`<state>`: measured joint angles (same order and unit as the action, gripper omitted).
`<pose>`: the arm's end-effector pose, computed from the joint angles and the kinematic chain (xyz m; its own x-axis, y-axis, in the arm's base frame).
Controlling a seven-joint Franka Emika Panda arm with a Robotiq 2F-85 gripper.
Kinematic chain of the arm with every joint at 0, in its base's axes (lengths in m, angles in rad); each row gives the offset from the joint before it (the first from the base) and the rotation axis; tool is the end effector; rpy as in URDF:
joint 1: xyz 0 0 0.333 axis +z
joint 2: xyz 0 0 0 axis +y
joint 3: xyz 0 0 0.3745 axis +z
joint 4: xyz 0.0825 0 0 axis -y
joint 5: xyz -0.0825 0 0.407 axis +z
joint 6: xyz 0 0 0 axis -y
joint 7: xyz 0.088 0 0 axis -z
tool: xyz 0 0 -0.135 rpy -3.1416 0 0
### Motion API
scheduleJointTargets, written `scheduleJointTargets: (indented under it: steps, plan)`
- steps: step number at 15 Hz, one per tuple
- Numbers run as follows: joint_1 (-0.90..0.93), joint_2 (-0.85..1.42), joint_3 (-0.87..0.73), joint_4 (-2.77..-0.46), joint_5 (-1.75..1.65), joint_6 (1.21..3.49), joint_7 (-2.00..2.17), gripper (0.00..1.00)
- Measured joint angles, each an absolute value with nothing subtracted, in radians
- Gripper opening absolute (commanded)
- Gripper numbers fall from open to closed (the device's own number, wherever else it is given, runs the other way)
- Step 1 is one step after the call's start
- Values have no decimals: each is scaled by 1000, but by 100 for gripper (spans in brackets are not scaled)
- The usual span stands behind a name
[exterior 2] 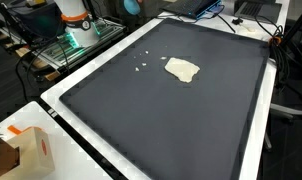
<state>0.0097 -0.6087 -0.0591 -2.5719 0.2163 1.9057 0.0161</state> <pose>0.3426 0.0032 0.4706 0.9899 -0.1224 -0.0714 -0.1357 -0.9637 -0.2300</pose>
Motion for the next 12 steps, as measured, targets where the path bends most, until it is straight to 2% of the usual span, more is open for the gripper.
scheduleJointTargets:
  steps: [12]
  plan:
    - [9,-608,-62,-2589,218,1923,15,51]
